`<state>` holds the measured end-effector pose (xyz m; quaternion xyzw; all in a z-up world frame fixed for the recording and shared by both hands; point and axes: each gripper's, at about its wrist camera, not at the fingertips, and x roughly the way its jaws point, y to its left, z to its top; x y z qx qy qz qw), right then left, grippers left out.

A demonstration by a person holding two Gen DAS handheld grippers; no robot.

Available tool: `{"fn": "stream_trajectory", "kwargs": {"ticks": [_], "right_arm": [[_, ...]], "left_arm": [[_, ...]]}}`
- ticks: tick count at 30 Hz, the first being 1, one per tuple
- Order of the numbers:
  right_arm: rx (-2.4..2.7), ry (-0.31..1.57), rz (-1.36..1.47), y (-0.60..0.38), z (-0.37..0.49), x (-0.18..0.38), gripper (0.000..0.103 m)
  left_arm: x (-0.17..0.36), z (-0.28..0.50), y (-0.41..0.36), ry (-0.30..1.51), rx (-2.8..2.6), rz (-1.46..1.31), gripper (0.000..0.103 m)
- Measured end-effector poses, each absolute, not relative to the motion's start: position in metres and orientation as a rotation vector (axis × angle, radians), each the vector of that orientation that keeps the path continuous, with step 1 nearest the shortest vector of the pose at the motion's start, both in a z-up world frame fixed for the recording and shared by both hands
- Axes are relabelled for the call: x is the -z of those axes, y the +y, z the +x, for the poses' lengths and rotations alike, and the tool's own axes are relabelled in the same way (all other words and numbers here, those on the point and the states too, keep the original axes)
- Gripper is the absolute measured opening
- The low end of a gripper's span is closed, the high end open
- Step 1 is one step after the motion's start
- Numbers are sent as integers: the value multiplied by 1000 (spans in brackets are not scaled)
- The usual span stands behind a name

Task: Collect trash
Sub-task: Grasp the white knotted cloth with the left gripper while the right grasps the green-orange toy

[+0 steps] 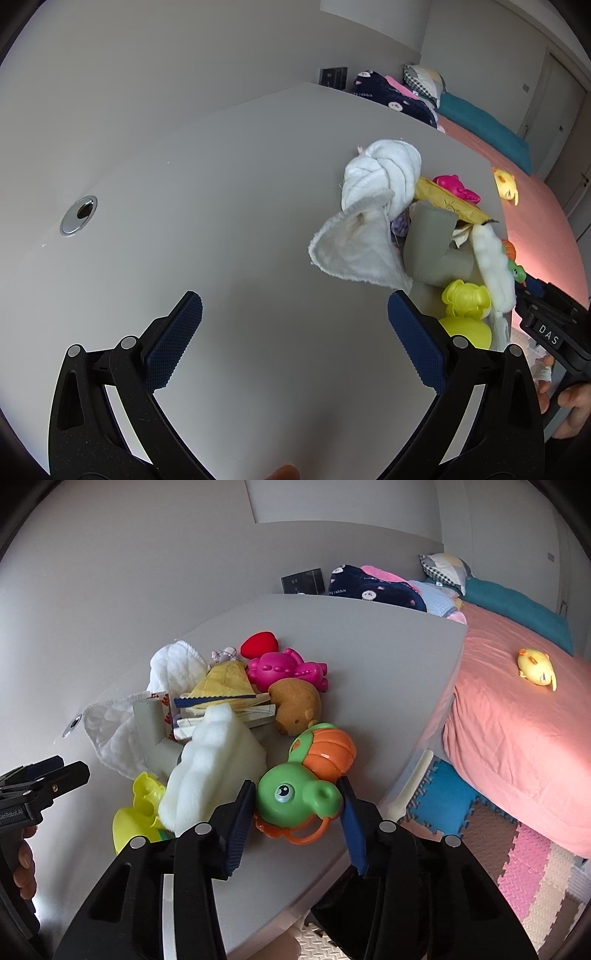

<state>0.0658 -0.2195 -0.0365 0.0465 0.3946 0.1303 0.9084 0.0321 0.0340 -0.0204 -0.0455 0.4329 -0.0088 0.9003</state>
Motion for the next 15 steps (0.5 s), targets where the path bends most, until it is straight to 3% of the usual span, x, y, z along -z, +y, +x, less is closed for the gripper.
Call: {"fn": "stream_trajectory", "kwargs": {"ticks": [15], "right_arm": [[-298, 802, 205, -237, 80, 32, 45]], "left_arm": [[8, 91, 19, 875, 104, -114, 97]]}}
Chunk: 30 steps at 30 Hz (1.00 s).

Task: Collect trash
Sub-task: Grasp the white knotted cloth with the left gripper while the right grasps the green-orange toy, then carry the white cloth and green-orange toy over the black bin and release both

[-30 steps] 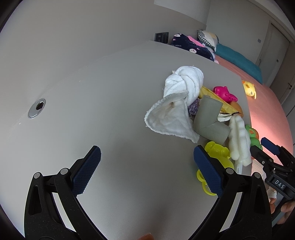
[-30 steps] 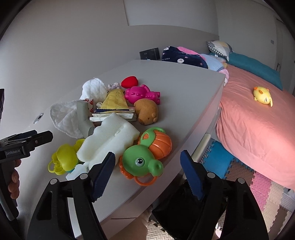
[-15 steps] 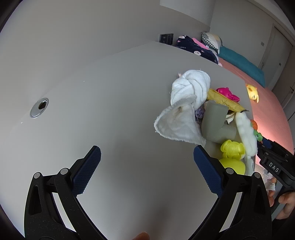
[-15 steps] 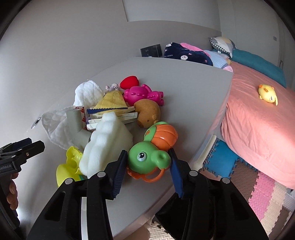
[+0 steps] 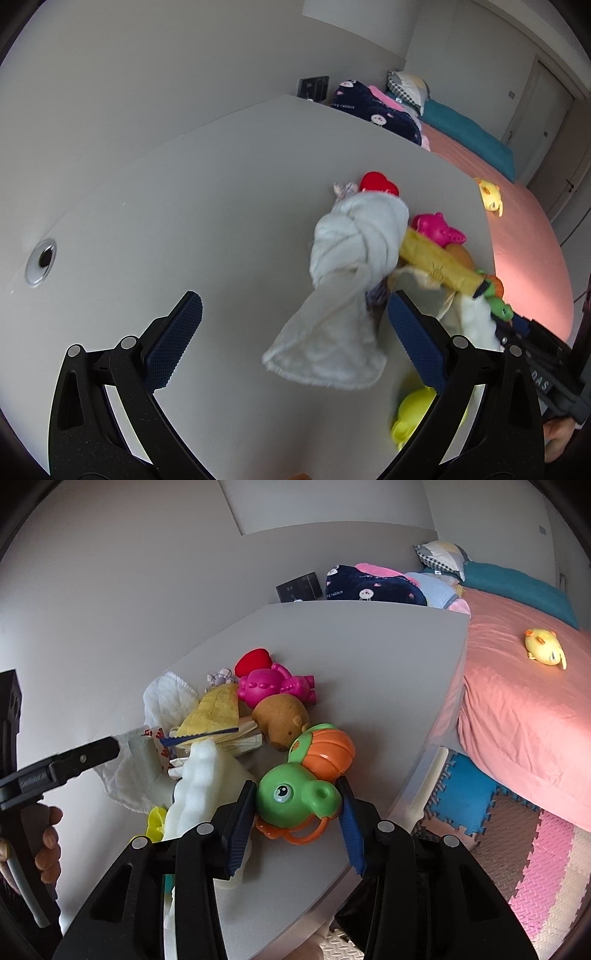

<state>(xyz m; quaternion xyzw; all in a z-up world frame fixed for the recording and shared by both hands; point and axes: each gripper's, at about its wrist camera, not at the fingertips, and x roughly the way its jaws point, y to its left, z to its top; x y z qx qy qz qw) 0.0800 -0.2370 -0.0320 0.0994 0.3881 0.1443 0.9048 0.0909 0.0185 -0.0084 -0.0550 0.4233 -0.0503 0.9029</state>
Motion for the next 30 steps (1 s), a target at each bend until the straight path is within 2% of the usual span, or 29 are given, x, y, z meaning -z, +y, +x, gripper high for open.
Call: {"fn": "stream_trajectory", "kwargs": {"ticks": [17, 19, 20, 21, 23, 24, 25, 30], "right_arm": [[-321, 769, 248, -248, 87, 16, 45], [-322, 777, 254, -250, 89, 17, 45], [-320, 778, 255, -250, 90, 18, 45], [-317, 778, 255, -251, 90, 18, 45], [-315, 778, 259, -253, 91, 18, 45], [-313, 776, 259, -253, 91, 17, 45], [-312, 773, 259, -253, 90, 16, 45], [-310, 759, 259, -255, 88, 12, 45]], "left_arm": [[26, 150, -5, 923, 137, -63, 97], [27, 154, -8, 924, 142, -62, 90], [28, 155, -8, 925, 151, -74, 81], [29, 155, -9, 931, 166, -95, 77], [29, 156, -10, 941, 188, -122, 59], [28, 156, -12, 938, 202, -124, 55], [28, 155, -13, 931, 210, -125, 52], [30, 158, -11, 964, 173, -190, 52]]}}
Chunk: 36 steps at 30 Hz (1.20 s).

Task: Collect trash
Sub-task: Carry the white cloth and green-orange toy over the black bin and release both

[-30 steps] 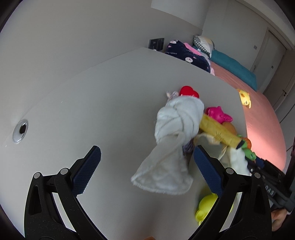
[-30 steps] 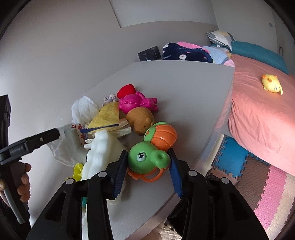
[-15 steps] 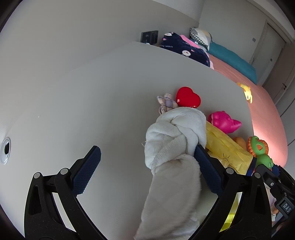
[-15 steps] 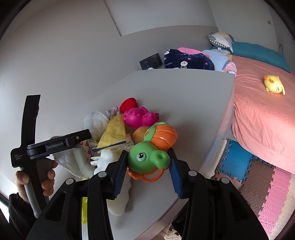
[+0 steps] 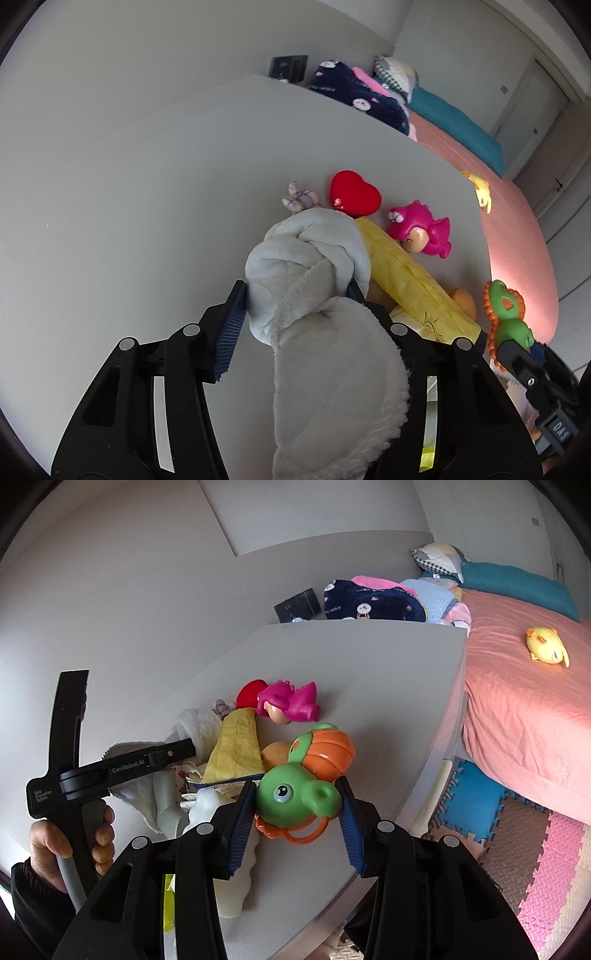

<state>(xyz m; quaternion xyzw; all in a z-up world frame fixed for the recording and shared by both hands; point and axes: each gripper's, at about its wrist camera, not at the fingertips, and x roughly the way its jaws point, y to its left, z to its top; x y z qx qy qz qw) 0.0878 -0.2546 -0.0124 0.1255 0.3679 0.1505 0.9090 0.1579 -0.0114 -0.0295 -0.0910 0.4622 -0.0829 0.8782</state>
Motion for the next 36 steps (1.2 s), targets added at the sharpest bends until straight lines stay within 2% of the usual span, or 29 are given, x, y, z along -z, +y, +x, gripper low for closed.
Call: {"fn": "stream_trajectory", "kwargs": {"ticks": [3, 8, 26, 36], "right_arm": [[-309, 755, 258, -256, 86, 11, 45], [-305, 743, 257, -258, 83, 6, 45], [-299, 641, 260, -270, 45, -33, 45], [-253, 604, 268, -307, 10, -40, 45]], "left_arm": [[31, 157, -8, 964, 176, -236, 52], [24, 145, -14, 897, 139, -168, 38], [-43, 91, -13, 709, 149, -112, 37], [-59, 55, -54, 663, 228, -92, 38]]}}
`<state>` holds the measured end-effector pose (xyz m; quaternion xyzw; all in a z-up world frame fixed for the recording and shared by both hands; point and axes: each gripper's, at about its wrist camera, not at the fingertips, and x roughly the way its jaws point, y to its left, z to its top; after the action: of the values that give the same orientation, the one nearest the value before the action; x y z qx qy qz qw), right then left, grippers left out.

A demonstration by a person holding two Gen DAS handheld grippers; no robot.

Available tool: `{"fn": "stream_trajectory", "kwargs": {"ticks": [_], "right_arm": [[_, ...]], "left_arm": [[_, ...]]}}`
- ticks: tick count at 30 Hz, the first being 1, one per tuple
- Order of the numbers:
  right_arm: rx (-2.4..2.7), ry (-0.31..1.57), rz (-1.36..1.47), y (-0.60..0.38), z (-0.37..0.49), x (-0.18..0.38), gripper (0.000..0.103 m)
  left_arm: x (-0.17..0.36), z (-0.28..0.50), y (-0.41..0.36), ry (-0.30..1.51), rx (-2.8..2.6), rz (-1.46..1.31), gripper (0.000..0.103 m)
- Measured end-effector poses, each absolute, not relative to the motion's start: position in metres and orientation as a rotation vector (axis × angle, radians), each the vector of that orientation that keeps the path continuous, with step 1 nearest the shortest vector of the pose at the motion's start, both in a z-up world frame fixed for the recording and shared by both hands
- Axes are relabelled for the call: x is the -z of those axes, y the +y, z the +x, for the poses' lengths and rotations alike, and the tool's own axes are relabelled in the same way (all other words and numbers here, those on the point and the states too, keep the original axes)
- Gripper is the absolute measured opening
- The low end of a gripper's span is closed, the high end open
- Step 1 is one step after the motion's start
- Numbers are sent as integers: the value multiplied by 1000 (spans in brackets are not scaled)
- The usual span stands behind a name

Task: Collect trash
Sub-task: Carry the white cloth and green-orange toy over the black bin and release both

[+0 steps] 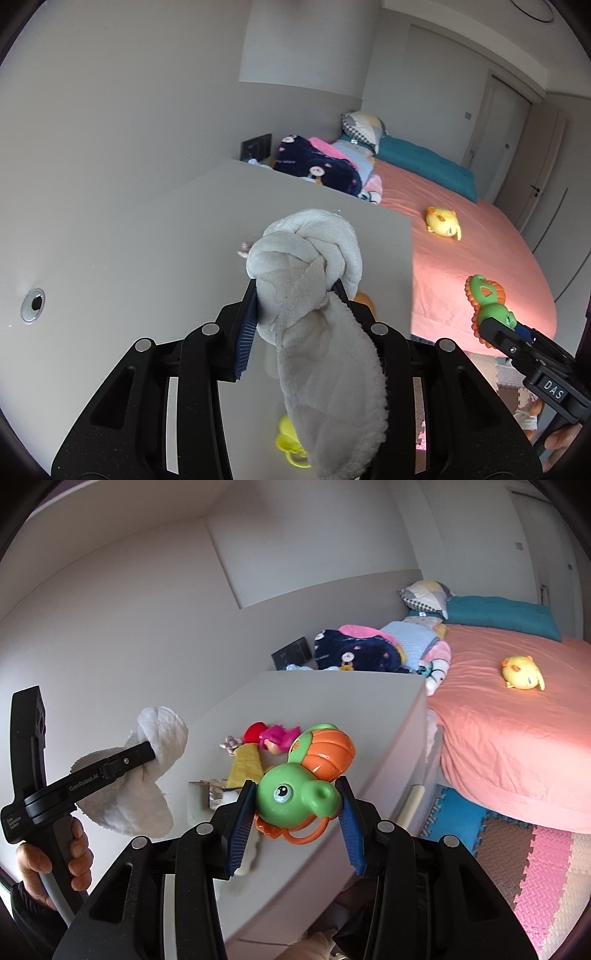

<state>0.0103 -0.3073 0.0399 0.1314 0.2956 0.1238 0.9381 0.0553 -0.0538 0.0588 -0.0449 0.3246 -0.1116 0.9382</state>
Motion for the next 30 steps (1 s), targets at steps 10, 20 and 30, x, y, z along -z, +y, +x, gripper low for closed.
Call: {"fn": "stream_trajectory", "kwargs": {"ticks": [10, 20, 30], "right_arm": [[-165, 583, 288, -357, -21, -42, 45], [-76, 588, 327, -404, -40, -34, 45], [-21, 629, 345, -438, -36, -19, 46]], "left_arm": [[-53, 41, -122, 680, 360, -52, 39], [-30, 31, -183, 732, 476, 21, 40], [3, 22, -226, 814, 560, 116, 44]]}}
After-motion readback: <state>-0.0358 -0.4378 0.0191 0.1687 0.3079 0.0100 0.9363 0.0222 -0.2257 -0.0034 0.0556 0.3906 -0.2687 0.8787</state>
